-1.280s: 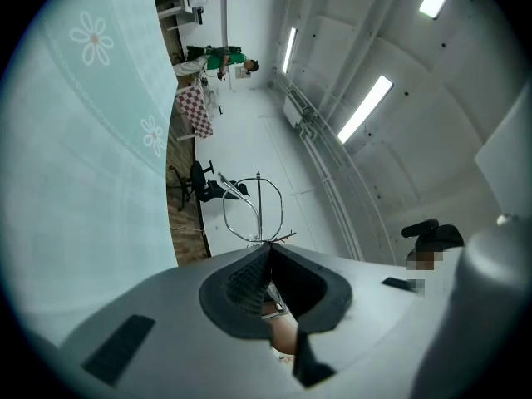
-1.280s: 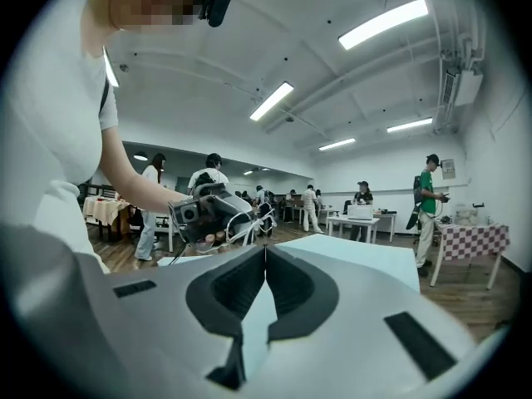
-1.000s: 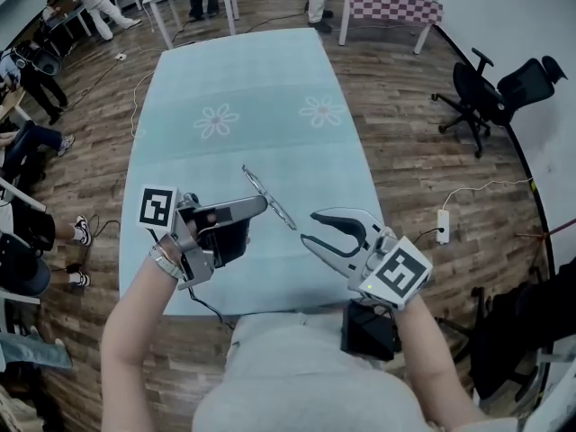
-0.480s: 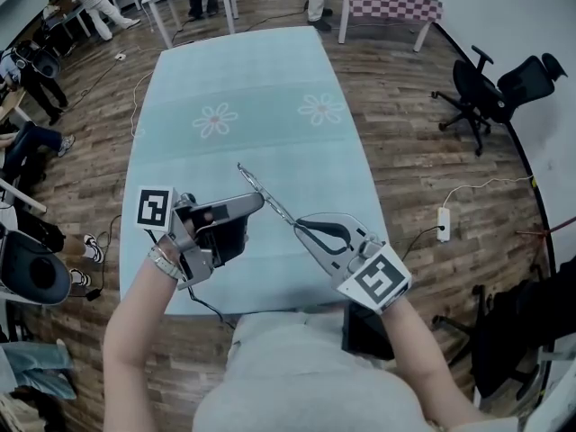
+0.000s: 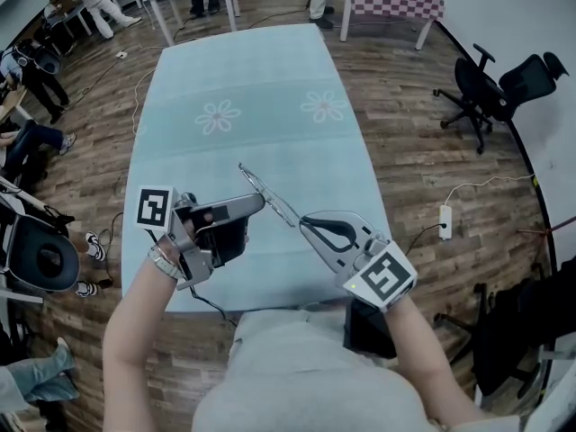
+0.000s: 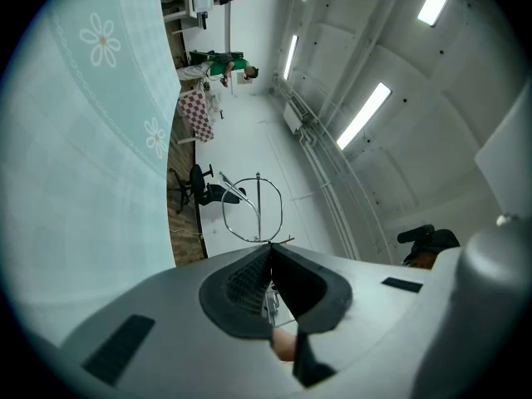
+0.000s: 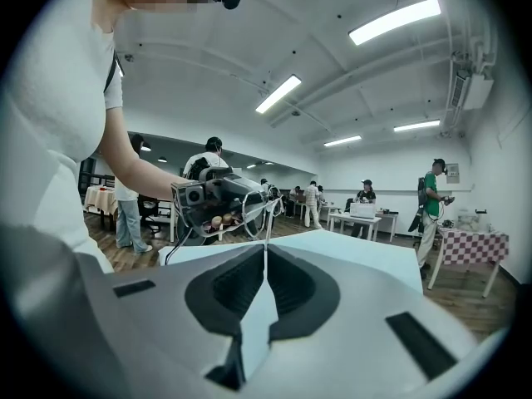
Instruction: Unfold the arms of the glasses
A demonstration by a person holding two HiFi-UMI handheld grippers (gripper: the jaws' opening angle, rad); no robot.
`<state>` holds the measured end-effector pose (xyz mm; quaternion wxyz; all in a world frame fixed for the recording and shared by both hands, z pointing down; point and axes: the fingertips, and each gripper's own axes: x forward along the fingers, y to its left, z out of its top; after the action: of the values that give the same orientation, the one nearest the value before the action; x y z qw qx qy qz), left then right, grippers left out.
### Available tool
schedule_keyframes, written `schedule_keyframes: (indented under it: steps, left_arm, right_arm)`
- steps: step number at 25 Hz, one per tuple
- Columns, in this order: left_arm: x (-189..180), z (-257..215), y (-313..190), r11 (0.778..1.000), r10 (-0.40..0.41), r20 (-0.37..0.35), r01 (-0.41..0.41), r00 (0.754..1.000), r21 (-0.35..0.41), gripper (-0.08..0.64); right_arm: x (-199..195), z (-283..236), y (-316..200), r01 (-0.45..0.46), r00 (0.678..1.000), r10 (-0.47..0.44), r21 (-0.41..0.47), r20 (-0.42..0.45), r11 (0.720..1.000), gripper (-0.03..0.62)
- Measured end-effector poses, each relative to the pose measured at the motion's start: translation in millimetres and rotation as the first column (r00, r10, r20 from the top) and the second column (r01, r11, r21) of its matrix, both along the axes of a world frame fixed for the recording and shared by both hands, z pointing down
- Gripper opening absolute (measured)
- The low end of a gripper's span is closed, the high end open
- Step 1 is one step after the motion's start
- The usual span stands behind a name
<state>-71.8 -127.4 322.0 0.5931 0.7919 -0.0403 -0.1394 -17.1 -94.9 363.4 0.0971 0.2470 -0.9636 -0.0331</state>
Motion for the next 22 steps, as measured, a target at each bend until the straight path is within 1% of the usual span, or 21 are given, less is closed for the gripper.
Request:
schedule_keyframes:
  steps: [5,9,12,16,20,22]
  left_arm:
    - [1,1,4,1.000,0.023,0.007,-0.023,1.000,-0.004,0.009]
    - [-1,6,11,0.999,0.039,0.018,-0.039,0.999,-0.007,0.009]
    - [-6,8,17,0.999,0.053,0.015,-0.053,0.998,-0.011,0.009]
    - [-5,12,23,0.997,0.069,0.006,-0.069,0.998,-0.019,0.009]
    - [-3,18,30,0.996,0.088,-0.004,-0.088,0.996,-0.032,0.009]
    - [-2,19,33,0.994,0.102,-0.009,-0.102,0.995,-0.031,0.009]
  right_arm:
    - [7,0,-3,-0.013,1.000,0.013,-0.006,-0.006,1.000,0.015]
    - [12,1,-4,-0.044,0.999,0.044,-0.006,-0.001,0.999,0.017]
    - [13,1,-6,-0.079,0.997,0.078,-0.017,-0.017,0.997,0.017]
    - [20,0,-11,-0.100,0.995,0.100,-0.005,0.003,0.995,0.017]
    - [28,-2,-17,-0.140,0.990,0.140,-0.006,-0.001,0.990,0.017]
    - [32,0,-17,-0.146,0.989,0.146,-0.006,0.005,0.989,0.017]
